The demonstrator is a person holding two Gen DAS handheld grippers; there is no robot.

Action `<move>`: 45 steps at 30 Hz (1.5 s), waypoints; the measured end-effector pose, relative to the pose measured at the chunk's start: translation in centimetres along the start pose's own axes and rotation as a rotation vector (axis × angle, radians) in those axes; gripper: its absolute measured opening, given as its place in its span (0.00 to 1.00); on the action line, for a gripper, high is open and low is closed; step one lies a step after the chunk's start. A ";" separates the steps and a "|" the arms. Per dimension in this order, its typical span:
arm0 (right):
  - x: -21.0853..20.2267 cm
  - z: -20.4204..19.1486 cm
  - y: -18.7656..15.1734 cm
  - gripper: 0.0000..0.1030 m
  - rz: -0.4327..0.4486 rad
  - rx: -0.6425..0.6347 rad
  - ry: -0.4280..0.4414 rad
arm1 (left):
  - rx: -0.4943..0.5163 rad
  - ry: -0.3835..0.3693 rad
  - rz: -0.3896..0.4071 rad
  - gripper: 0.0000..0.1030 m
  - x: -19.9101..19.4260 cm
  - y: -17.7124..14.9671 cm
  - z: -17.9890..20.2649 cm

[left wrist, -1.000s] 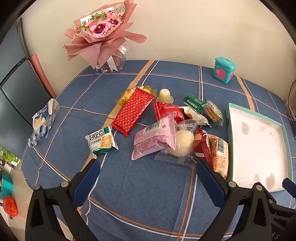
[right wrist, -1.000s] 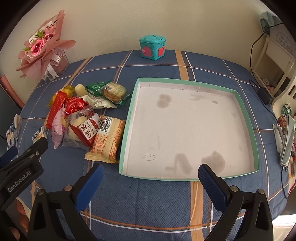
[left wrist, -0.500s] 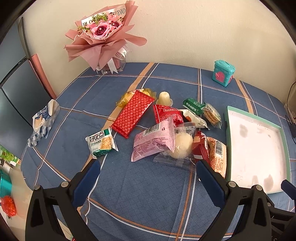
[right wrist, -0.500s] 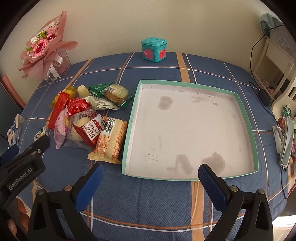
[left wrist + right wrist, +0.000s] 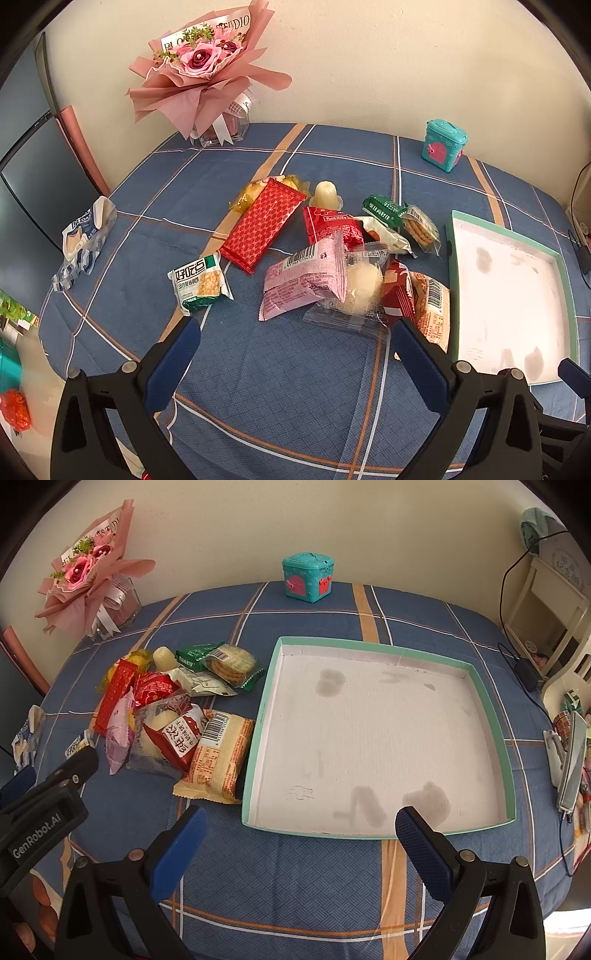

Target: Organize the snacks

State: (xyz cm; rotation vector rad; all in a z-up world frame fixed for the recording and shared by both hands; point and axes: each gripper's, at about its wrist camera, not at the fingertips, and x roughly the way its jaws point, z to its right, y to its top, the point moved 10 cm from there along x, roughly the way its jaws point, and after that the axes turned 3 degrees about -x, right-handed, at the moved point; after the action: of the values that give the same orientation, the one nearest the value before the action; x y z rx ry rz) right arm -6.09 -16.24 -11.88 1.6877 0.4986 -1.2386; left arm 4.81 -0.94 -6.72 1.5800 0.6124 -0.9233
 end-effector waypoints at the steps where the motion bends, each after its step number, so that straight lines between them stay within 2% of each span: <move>1: 0.0 0.0 0.0 1.00 0.000 0.000 0.000 | 0.001 -0.001 -0.001 1.00 0.0 0.0 0.0; 16: 0.3 -1.5 0.1 1.00 -0.011 -0.035 -0.005 | -0.002 -0.041 -0.010 1.00 0.4 0.0 0.1; 20: 0.0 -2.4 1.1 1.00 0.016 -0.032 0.032 | -0.034 -0.113 0.005 1.00 0.5 0.9 -0.1; 24: -0.6 -3.9 2.9 1.00 0.068 -0.030 0.093 | -0.093 -0.220 0.065 1.00 0.0 3.4 -1.4; 26: -0.5 -4.8 3.5 1.00 0.074 -0.042 0.115 | -0.084 -0.227 0.081 1.00 0.2 4.4 -2.1; 29: -0.1 -6.1 4.4 1.00 0.076 -0.048 0.145 | -0.024 -0.213 0.029 1.00 1.3 5.2 -3.1; 31: 0.4 -6.9 5.1 1.00 0.077 -0.057 0.153 | -0.012 -0.172 -0.010 1.00 2.3 5.6 -4.5; 34: 1.2 -7.9 5.7 0.99 0.070 -0.082 0.158 | -0.028 -0.149 -0.060 1.00 3.8 6.1 -6.1; 36: 1.8 -8.5 6.3 0.93 0.065 -0.084 0.174 | -0.049 -0.140 -0.106 1.00 5.2 6.5 -7.2; 39: 2.8 -9.4 6.9 0.90 0.044 -0.078 0.193 | -0.052 -0.118 -0.133 1.00 6.5 6.7 -8.8; 42: 3.5 -10.8 7.5 0.83 0.028 -0.081 0.227 | -0.057 -0.050 -0.180 1.00 8.4 6.2 -11.0; 45: 4.1 -12.8 8.0 0.80 0.014 -0.089 0.280 | -0.088 -0.045 -0.238 0.99 10.4 5.2 -12.5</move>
State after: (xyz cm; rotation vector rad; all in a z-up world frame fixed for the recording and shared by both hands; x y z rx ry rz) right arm 8.12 -9.72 -11.47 1.7943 0.6984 -0.9593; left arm 17.65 9.03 -11.89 1.4246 0.8110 -1.0904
